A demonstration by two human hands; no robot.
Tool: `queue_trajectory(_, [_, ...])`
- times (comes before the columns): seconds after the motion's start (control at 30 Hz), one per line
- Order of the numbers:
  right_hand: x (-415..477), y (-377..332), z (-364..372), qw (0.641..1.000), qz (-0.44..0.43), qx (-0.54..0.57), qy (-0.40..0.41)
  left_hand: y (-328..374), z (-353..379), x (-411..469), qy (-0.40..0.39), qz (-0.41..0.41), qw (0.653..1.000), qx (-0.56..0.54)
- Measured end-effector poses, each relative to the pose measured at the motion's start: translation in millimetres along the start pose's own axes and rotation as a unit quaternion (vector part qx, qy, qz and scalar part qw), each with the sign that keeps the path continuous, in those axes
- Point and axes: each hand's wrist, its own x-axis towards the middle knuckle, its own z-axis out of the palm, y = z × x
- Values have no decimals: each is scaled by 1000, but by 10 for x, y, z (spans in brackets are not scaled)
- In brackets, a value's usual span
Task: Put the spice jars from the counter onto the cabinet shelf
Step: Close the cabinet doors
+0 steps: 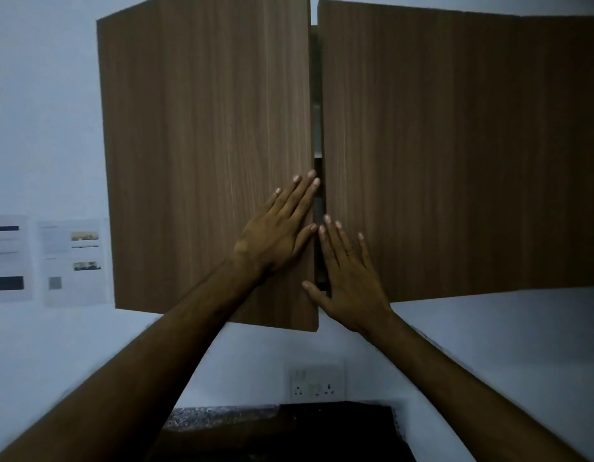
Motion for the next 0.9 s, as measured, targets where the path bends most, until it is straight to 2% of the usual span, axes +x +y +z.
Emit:
queue_trajectory(0.07, [49,4,34,1000,15,-2,6,-41,82,-80,-3,-25,1000,-3])
queue_trajectory(0.1, [100,417,395,999,33,8,-11,16,547,154,-23,-37,999,-6])
queue_trajectory(0.2, [198,563,555,997,69,-18,-29,-45,730,163,-48,-69,996,12])
queue_trajectory(0.4, [327,805,953,998,53,-29,-26,-149,1131,358,-59,-81,994,31])
queue_trajectory(0.53, [430,893,1154,998,50,-31,-22,-172,1302,454,-72,-95,993,25])
queue_trajectory(0.77, [475,944,1357,998,51,-34,18,-218,1408,465,-43,-89,995,27])
queue_trajectory(0.9, [464,938,1345,998,50,-38,12,-193,1435,419,-45,-103,993,23])
